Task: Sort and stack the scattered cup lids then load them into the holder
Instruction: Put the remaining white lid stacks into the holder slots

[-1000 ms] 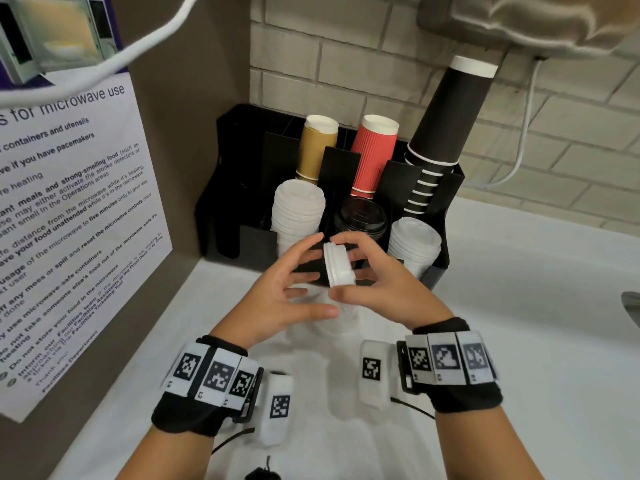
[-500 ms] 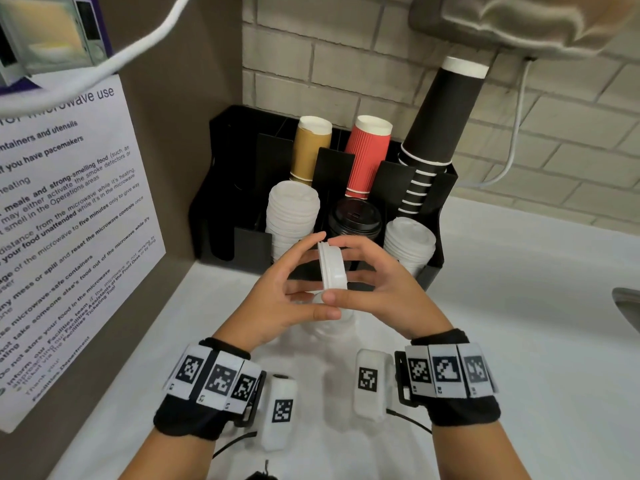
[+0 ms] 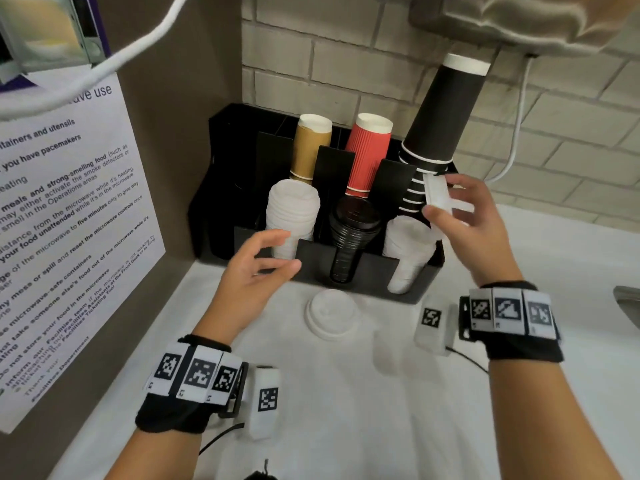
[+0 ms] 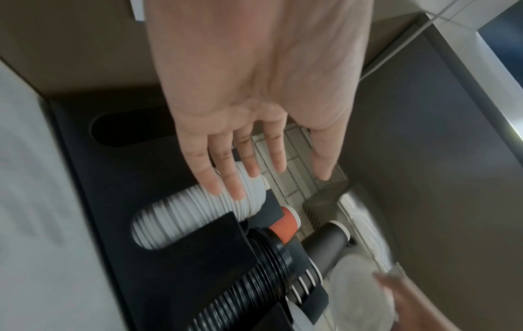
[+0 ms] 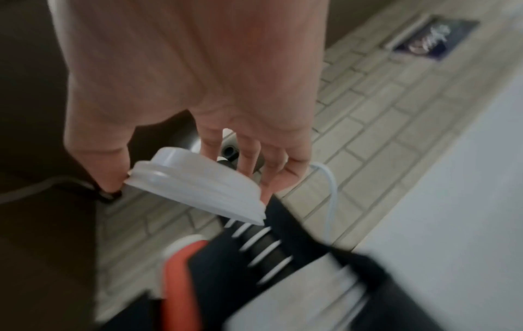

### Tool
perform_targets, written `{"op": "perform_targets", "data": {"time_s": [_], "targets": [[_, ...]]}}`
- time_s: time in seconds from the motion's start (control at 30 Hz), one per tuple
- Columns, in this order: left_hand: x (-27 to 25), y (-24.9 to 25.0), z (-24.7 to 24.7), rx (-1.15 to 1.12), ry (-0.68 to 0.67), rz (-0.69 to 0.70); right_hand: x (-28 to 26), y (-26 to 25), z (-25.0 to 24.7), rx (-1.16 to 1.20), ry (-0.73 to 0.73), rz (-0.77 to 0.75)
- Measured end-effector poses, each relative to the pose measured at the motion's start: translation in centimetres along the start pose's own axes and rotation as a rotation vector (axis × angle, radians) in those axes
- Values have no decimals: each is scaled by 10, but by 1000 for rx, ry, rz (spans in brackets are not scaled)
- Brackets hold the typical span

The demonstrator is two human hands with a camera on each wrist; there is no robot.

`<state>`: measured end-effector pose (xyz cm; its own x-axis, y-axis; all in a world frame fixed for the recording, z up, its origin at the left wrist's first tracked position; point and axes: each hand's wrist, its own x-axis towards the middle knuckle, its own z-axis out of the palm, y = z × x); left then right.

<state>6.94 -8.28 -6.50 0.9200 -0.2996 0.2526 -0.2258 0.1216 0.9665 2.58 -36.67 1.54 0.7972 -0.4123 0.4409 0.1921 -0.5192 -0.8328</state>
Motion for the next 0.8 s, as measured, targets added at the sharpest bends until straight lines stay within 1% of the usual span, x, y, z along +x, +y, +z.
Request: {"op": "perform_targets", "data": {"time_s": [0.07, 0.13, 0.2, 0.3, 0.37, 0.6, 0.73, 0.8], "targets": [[2, -3, -4, 28, 18, 11, 14, 14, -7, -174, -37, 22], [2, -4, -5, 40, 17, 17, 21, 26, -7, -337, -136, 40], [3, -6, -4, 45, 9, 21, 24, 32, -2, -475, -217, 26], [2, -7, -3, 60, 1, 22, 24, 33, 7, -582, -322, -20], [2, -7, -3, 67, 0, 19, 23, 33, 12, -629, -365, -15], [1, -6, -5, 75, 14, 16, 18, 33, 18, -763, -408, 44], [1, -4, -3, 77, 7, 24, 16, 39, 25, -865, -387, 29], [0, -4, -2, 76, 6, 29, 12, 47, 29, -853, -385, 10]]}}
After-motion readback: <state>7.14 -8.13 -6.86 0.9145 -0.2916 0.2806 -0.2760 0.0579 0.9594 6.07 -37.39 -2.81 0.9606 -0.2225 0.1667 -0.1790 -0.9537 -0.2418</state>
